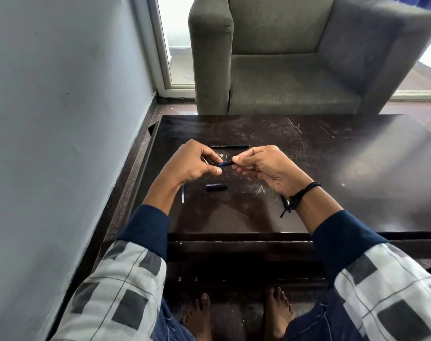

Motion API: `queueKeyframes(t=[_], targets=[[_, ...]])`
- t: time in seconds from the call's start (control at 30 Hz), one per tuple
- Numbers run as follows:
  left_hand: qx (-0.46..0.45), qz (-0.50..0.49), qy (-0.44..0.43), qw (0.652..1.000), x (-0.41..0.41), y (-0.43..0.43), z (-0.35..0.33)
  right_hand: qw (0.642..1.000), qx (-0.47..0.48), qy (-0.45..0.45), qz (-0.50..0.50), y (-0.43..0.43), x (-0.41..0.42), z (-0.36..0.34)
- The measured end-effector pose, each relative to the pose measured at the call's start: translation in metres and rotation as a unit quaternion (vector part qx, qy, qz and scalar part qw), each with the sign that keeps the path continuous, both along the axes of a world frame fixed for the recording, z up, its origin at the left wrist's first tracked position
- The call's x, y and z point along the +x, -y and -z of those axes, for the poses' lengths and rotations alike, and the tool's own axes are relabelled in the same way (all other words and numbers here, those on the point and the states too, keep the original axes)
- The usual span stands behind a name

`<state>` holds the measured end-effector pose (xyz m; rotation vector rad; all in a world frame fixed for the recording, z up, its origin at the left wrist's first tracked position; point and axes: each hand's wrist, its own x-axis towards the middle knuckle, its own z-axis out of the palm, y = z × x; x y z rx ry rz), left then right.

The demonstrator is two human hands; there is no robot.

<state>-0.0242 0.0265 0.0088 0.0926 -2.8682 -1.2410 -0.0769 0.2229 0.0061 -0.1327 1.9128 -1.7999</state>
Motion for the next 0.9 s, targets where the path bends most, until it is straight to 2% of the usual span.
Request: queueKeyframes(t=[0.17, 0.3, 0.53, 0.9], targets=[[-0.004, 0.001, -0.005, 1.0, 0.0007, -0.0011, -0.0011, 1.0, 0.009, -0.01, -0.001, 0.0011, 0.0006, 0.0], [-0.007, -0.003, -0.007, 1.0, 0.0004, -0.0016, 0.0004, 0.997, 0.05, -0.054, 0.004, 0.0025, 0.0014, 0.0012], [0.012, -0.031, 0.005, 0.999, -0.0014, -0.0008, 0.0028, 0.991, 0.067, -0.114, -0.004, 0.0016, -0.0009, 0.0012], [0.004, -0.029, -0.003, 1.0, -0.0012, -0.0037, 0.0032, 0.985, 0.089, -0.146, -0.004, 0.002, -0.0023, 0.002]])
